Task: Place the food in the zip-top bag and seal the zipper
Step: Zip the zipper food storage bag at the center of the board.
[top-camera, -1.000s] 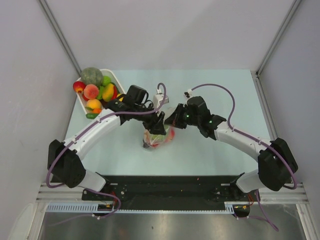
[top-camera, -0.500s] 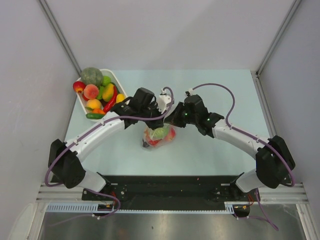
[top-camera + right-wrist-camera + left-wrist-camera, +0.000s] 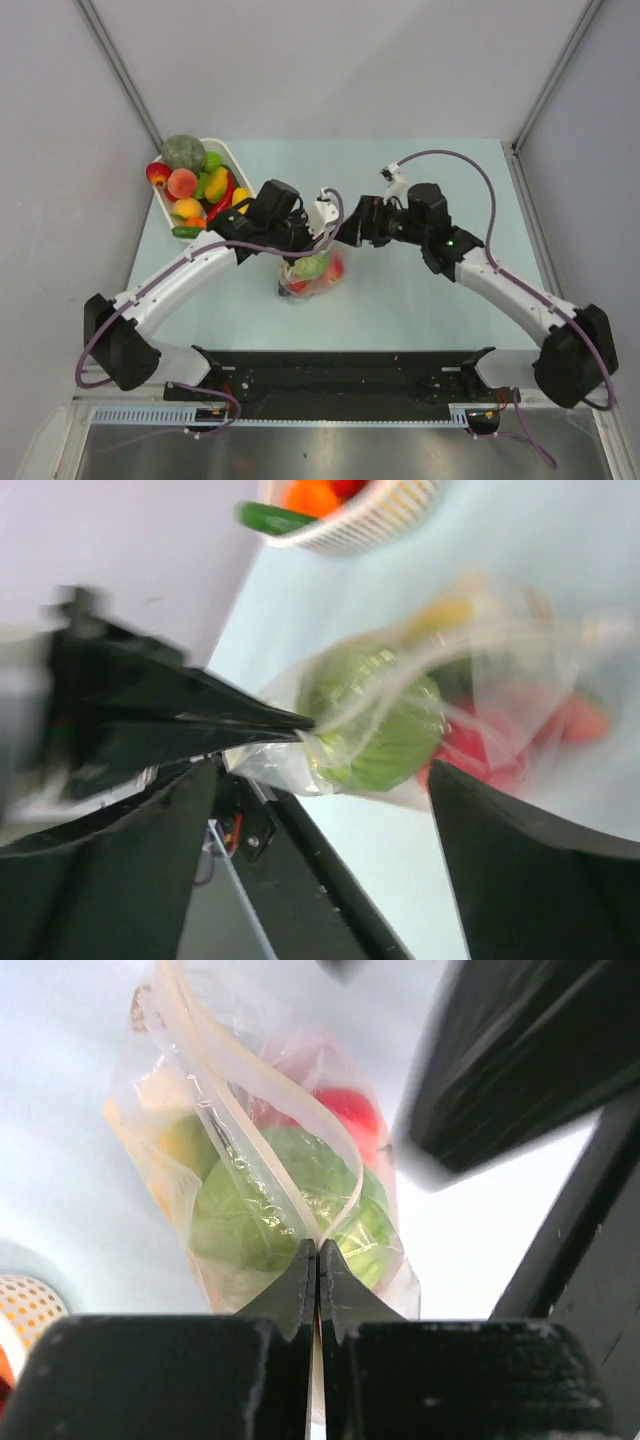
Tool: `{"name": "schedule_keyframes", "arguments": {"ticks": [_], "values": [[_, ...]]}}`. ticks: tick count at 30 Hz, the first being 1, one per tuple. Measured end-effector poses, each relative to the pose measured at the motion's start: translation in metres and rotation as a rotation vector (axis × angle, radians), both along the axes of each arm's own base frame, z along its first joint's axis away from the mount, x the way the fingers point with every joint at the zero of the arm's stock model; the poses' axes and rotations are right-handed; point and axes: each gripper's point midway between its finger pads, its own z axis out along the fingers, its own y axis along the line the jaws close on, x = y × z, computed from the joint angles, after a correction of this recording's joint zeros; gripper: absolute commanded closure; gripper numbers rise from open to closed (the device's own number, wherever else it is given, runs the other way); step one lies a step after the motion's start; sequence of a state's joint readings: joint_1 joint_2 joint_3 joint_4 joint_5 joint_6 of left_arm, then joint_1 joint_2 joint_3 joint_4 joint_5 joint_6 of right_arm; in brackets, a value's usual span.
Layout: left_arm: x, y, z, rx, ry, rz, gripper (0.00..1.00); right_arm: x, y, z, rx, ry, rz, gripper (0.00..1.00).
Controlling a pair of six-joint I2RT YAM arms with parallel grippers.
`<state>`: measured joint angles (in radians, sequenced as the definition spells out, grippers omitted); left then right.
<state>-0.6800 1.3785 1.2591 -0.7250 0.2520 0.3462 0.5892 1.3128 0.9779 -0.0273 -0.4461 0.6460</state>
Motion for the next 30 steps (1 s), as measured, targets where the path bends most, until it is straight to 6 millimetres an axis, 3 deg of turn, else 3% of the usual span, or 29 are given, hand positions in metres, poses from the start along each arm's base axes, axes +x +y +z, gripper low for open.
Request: {"name": "schedule_keyframes", "arguments": {"ticks": [4, 7, 12, 15, 18, 25, 30], "values": [[-0.022, 0.01, 0.007, -0.003, -0.042, -0.128, 1.0, -0.019, -0.026, 0.044, 0.024, -0.311, 0.122, 0.0], [-0.042, 0.02, 0.011, -0.021, -0.098, -0.221, 1.0, -0.031, -0.043, 0.049, -0.021, -0.495, 0.203, 0.02], [-0.062, 0.03, 0.016, -0.059, -0.171, -0.318, 1.0, -0.051, -0.061, -0.004, -0.149, -0.64, 0.367, 0.12], [-0.064, 0.034, 0.012, -0.085, -0.19, -0.34, 1.0, -0.07, -0.068, -0.052, -0.195, -0.664, 0.449, 0.22], [-0.064, 0.038, 0.007, -0.104, -0.203, -0.36, 1.0, -0.077, -0.068, -0.083, -0.214, -0.684, 0.494, 0.24], [-0.07, 0.036, 0.007, -0.132, -0.241, -0.452, 1.0, -0.046, -0.049, -0.093, -0.211, -0.783, 0.503, 0.29], [-0.074, 0.034, 0.006, -0.137, -0.257, -0.497, 1.0, -0.023, -0.035, -0.082, -0.193, -0.842, 0.498, 0.29]]}}
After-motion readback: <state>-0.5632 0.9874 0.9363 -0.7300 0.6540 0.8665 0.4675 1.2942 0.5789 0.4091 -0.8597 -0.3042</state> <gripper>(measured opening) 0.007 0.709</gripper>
